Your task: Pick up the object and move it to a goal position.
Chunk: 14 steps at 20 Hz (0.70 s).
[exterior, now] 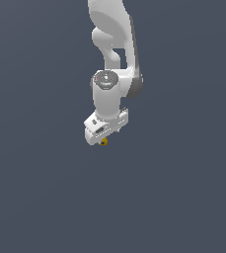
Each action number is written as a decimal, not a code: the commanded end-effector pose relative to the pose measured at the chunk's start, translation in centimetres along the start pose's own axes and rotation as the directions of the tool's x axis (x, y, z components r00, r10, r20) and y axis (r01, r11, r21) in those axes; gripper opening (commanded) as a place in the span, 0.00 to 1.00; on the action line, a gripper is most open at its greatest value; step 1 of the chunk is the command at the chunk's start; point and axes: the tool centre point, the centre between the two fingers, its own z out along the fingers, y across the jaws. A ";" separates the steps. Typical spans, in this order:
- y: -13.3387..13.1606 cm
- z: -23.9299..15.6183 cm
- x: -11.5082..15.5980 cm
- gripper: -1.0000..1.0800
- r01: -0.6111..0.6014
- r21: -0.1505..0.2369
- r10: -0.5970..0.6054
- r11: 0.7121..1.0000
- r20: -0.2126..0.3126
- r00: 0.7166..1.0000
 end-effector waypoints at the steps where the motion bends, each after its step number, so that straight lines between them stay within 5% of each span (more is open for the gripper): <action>1: 0.1 0.5 -0.5 0.96 0.065 -0.001 -0.065 0.998 0.001 0.998; 14: 0.4 2.7 -3.0 0.96 0.389 -0.002 -0.389 0.921 0.004 0.921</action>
